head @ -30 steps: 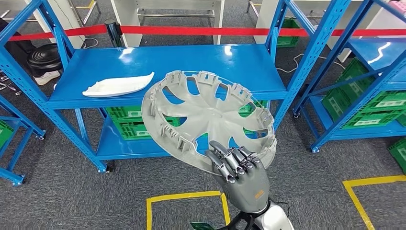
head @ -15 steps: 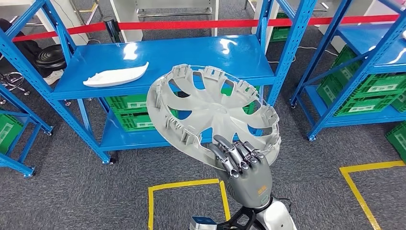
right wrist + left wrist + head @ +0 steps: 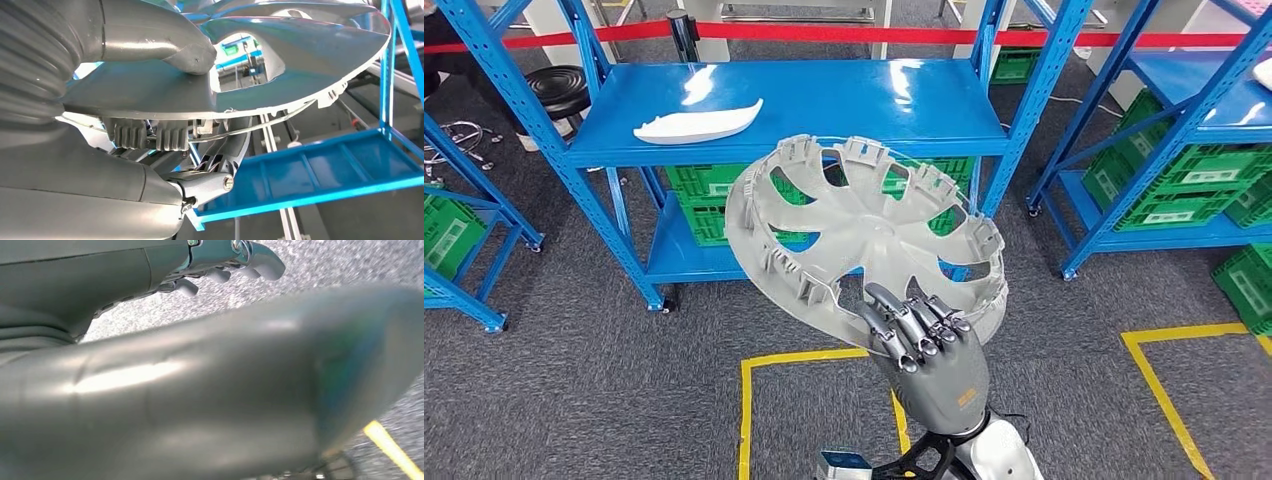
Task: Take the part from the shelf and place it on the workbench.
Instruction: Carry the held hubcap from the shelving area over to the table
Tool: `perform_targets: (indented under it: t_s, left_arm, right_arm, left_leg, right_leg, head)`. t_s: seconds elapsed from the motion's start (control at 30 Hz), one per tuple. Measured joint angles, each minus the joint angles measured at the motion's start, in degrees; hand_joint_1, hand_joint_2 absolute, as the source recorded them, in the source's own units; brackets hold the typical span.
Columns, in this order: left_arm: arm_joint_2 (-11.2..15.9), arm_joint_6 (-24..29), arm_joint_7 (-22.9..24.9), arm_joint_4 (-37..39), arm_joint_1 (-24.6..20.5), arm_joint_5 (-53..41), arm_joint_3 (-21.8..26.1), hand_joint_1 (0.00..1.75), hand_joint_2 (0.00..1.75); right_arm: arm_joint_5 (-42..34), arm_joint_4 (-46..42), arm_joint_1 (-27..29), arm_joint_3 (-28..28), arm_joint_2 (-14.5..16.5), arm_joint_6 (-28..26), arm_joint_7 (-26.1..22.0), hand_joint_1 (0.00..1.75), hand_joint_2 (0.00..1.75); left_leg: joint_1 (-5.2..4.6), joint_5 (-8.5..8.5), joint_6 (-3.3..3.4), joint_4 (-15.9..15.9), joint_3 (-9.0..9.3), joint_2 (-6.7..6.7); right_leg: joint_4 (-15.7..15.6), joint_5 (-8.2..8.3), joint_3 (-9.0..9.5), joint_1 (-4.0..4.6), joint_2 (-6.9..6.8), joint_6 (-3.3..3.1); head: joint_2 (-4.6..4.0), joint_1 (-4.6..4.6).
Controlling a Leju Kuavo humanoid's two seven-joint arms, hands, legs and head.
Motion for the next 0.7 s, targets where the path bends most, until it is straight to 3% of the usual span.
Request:
perform_targets:
  t_s: [0.03,0.1,0.17,0.2,0.23,0.3,0.33,0.4,0.47,0.5,0.53,0.57,0.63,0.7]
  left_arm:
    - [0.01,-0.10,0.04,0.00,0.02,-0.22,0.00,0.00,0.00]
    - [0.01,-0.14,0.32,0.00,-0.01,-0.51,0.00,0.00,0.00]
    - [-0.05,-0.24,0.50,-0.01,-0.06,-0.36,0.01,0.00,0.00]
    - [-0.09,-0.73,0.05,-0.01,-0.11,0.26,0.08,0.00,0.00]
    - [-0.10,-1.32,-0.76,-0.02,-0.16,1.02,0.22,0.00,0.00]
    - [-0.10,-2.37,-2.39,-0.01,-0.17,1.93,0.51,0.00,0.00]
    - [-0.10,-2.45,-2.73,0.00,-0.13,1.65,0.57,0.00,0.00]
    - [-0.09,-2.39,-2.79,0.02,-0.05,0.69,0.52,0.00,0.00]
    - [-0.03,-2.18,-2.54,0.02,-0.04,0.20,0.50,0.00,0.00]
    - [0.02,-2.08,-2.36,0.02,-0.02,0.09,0.50,0.00,0.00]
    - [0.08,-2.00,-2.16,0.02,0.00,0.03,0.50,0.00,0.00]
    - [0.12,-1.96,-1.99,0.02,0.02,-0.06,0.50,0.00,0.00]
    - [0.15,-1.90,-1.71,0.00,-0.05,-0.34,0.50,0.00,0.00]
    - [0.14,-1.85,-1.59,-0.02,-0.14,-0.54,0.49,0.00,0.00]
  right_arm:
    - [0.21,0.02,0.09,0.00,-0.02,0.00,0.28,1.75,1.75]
    - [0.50,0.03,0.18,0.00,-0.07,0.00,0.83,1.75,1.75]
    - [0.66,0.02,0.11,0.02,-0.13,0.00,1.31,1.75,1.75]
    - [0.85,0.03,0.07,0.07,-0.17,0.00,1.60,1.75,1.75]
    - [1.12,0.04,0.05,0.13,-0.22,0.00,1.86,1.75,1.75]
    - [1.63,0.05,0.01,0.30,-0.33,0.00,2.19,1.75,1.75]
    - [1.74,0.05,-0.04,0.37,-0.37,0.00,2.18,1.75,1.75]
    - [1.80,0.05,-0.15,0.43,-0.43,0.00,1.91,1.75,1.75]
    - [1.88,0.07,-0.18,0.43,-0.45,0.00,1.39,1.75,1.75]
    - [1.92,0.07,-0.18,0.42,-0.46,0.00,1.11,1.75,1.75]
    - [1.94,0.08,-0.18,0.41,-0.46,0.00,0.85,1.75,1.75]
    - [1.94,0.08,-0.18,0.40,-0.46,0.00,0.63,1.75,1.75]
    - [1.93,0.08,-0.17,0.37,-0.46,0.00,0.24,1.75,1.75]
    - [1.93,0.07,-0.16,0.32,-0.46,0.01,-0.08,1.75,1.75]
  left_leg:
    - [-0.11,0.64,-0.03,0.18,-0.97,0.00]
    - [-0.25,1.74,-0.15,0.48,-2.52,0.00]
    - [-0.40,2.59,-0.55,0.65,-3.28,-0.02]
    - [-0.37,3.01,-0.86,0.62,-3.45,0.01]
    - [-0.34,3.42,-1.24,0.50,-3.55,0.03]
    - [-0.19,3.71,-1.99,0.51,-3.80,0.02]
    - [-0.15,2.74,-2.33,1.22,-4.15,-0.07]
    - [0.05,-1.72,-3.00,5.77,-5.67,-0.26]
    - [0.25,-5.70,-3.63,12.66,-7.51,-0.27]
    - [0.35,-5.99,-3.88,14.81,-7.76,-0.26]
    - [0.45,-5.23,-4.07,15.05,-7.11,-0.20]
    - [0.55,-3.84,-4.23,13.00,-5.31,0.01]
    - [0.55,-2.00,-4.37,5.42,-0.22,1.37]
    - [0.33,-1.87,-3.60,0.87,2.34,2.32]
  right_leg:
    - [0.05,1.18,1.27,0.08,0.03,-0.23]
    - [-5.67,3.93,6.80,0.44,0.10,-1.07]
    - [-14.22,3.47,12.88,0.96,0.13,-1.91]
    - [-16.96,2.73,14.47,1.21,0.14,-2.18]
    - [-18.31,2.32,14.94,1.38,0.14,-2.35]
    - [-18.84,3.12,14.42,1.25,0.10,-2.81]
    - [-19.02,3.68,14.13,1.07,0.00,-3.16]
    - [-19.16,4.72,13.26,0.81,-0.31,-3.66]
    - [-19.00,5.51,12.16,0.76,-0.82,-3.77]
    - [-18.85,5.83,11.59,0.72,-1.17,-3.67]
    - [-18.62,6.07,11.07,0.64,-1.58,-3.54]
    - [-18.32,6.21,10.61,0.51,-2.04,-3.38]
    - [-17.51,6.23,9.99,0.35,-2.98,-2.88]
    - [-16.83,6.26,9.66,0.57,-3.83,-2.26]
  head:
    - [0.00,0.00]
    - [0.00,-0.01]
    - [0.00,-0.04]
    - [0.00,-0.01]
    - [0.00,0.02]
    - [0.00,0.11]
    - [0.00,0.05]
    - [0.00,-0.06]
    - [0.00,-0.12]
    - [0.00,-0.12]
    - [0.00,-0.13]
    - [0.00,-0.13]
    - [0.00,-0.22]
    - [-0.01,-0.26]
